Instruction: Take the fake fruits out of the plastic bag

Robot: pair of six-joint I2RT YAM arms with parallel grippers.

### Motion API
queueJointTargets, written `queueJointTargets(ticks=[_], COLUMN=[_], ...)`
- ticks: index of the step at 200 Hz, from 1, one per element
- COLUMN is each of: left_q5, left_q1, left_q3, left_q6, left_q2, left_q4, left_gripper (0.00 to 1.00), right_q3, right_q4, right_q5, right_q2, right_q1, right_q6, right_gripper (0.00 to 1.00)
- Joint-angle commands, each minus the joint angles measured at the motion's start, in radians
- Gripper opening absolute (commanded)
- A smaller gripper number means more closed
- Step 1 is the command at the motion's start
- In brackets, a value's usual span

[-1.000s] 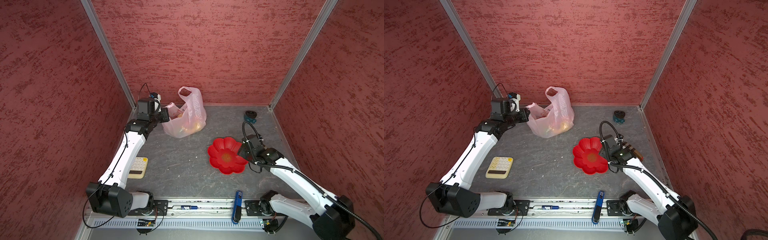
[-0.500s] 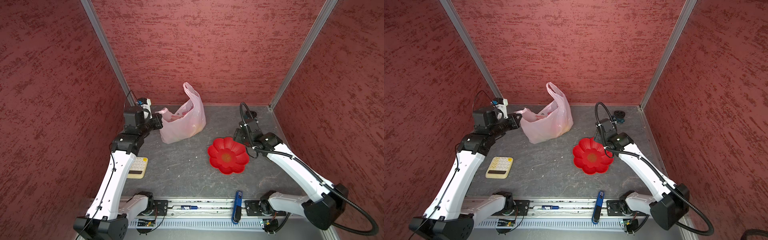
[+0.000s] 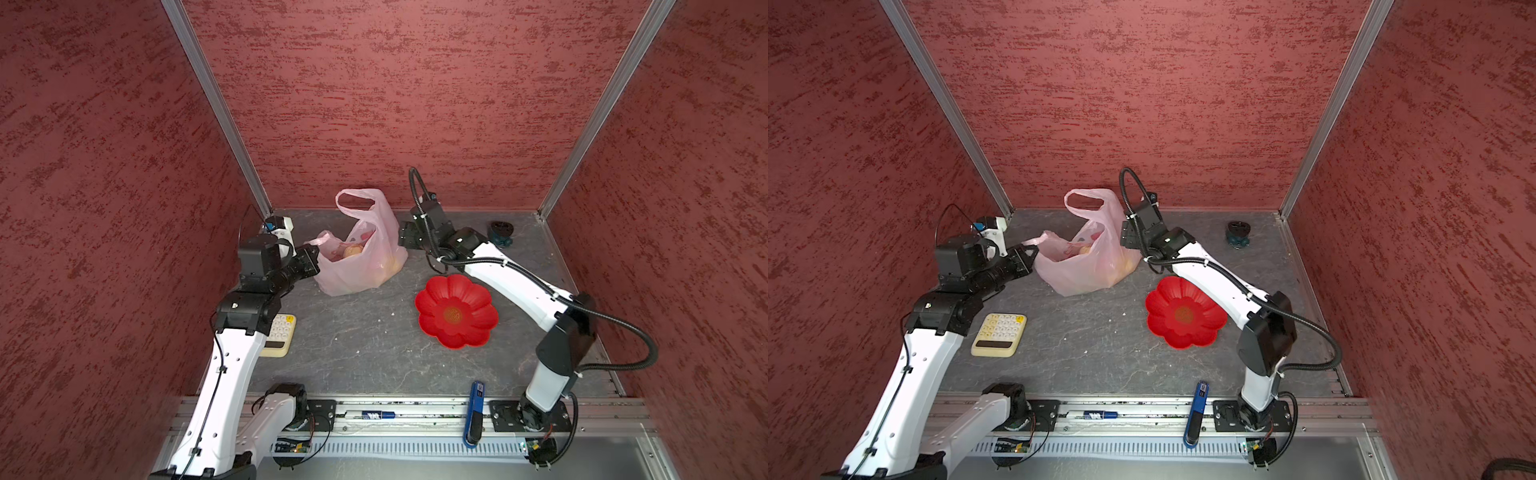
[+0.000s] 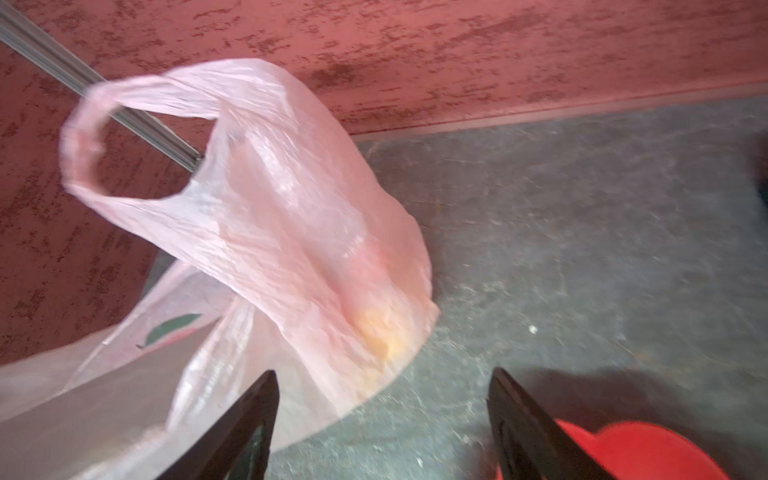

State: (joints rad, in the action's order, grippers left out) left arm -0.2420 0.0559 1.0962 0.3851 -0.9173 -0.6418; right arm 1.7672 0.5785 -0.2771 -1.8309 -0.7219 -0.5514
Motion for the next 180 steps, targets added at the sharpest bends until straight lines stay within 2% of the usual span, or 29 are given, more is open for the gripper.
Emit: queueJointTargets(ticks=[1, 35, 70, 133, 159, 180], left_q5=[-0.029, -0.045, -0.047, -0.062, -0.053, -0.043], left_q1=[-0.006, -0.007, -0.008, -0.008, -0.008, -0.008], left_q3=[-0.015, -0.034, -0.047, -0.059, -0.061, -0.066], left_q6=[0.028, 0.032, 0.038, 0.049, 0.05, 0.051], left_q2=[0.015, 0.026, 0.038, 0.063, 0.076, 0.079], left_q4=[0.028, 0.039, 0.043, 0.035, 0.022, 0.023], left_gripper=[0.0, 0.0, 0.0, 0.0, 0.0, 0.0], right_q3=[0.088, 0.219, 0.271, 0.42, 0.472, 0.473], right_q4=[-0.07, -0.065, -0.094, -0.065, -0.048, -0.05], right_q5=[0.022, 0.03, 0.053, 0.026, 0.009, -0.013], right_q2=[-0.063, -0.175, -0.236, -0.398, -0.445, -0.454], right_q1=[-0.023, -0.043, -0.058, -0.067, -0.066, -0.065], right_q6=[0.038, 0.089, 0.14, 0.192, 0.187, 0.18], right_gripper=[0.81, 0.82, 0.82, 0.79, 0.71, 0.52])
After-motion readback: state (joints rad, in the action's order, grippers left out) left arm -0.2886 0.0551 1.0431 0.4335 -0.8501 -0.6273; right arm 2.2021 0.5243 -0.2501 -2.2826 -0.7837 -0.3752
